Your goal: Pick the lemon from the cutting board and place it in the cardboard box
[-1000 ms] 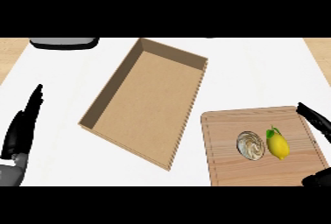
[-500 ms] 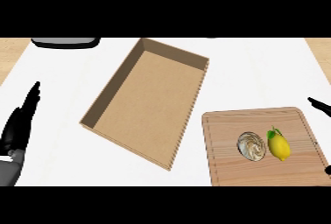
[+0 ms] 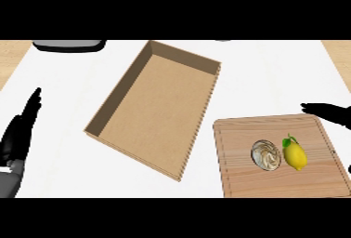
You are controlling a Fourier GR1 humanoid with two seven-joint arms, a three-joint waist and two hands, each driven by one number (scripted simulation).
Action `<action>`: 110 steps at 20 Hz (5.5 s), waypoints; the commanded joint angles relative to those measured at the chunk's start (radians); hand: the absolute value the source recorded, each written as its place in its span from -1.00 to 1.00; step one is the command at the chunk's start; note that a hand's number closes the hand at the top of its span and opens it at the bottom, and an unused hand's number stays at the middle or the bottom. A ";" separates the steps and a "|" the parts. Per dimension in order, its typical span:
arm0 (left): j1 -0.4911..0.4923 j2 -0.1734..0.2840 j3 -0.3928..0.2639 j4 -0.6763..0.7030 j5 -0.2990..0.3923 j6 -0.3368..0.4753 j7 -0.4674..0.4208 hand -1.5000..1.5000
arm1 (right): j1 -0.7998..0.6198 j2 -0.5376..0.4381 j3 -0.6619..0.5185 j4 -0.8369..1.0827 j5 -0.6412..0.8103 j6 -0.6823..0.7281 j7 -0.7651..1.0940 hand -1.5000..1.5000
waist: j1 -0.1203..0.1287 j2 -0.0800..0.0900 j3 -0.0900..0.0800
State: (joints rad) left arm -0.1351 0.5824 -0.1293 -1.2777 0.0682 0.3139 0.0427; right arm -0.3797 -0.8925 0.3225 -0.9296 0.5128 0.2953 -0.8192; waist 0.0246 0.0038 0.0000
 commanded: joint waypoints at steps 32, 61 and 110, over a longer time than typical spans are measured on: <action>0.000 -0.133 0.168 0.029 -0.178 -0.111 -0.005 0.00 | 0.054 0.254 -0.042 -0.253 0.300 0.215 0.162 -1.00 | -0.026 -0.003 0.000; 0.001 -0.171 0.247 -0.032 -0.232 -0.182 0.020 0.00 | -0.233 0.557 -0.227 0.133 0.512 -0.144 0.329 1.00 | 0.003 0.005 0.001; -0.053 -0.245 0.229 -0.030 -0.319 -0.200 0.012 0.00 | -0.932 0.892 -0.031 0.453 -0.061 -0.417 0.778 1.00 | 0.065 0.015 -0.002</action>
State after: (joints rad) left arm -0.1733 0.3448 0.1138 -1.2943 -0.2401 0.1140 0.0518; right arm -1.2713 -0.0013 0.2144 -0.5833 0.4786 -0.0408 -0.0550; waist 0.0708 0.0152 -0.0014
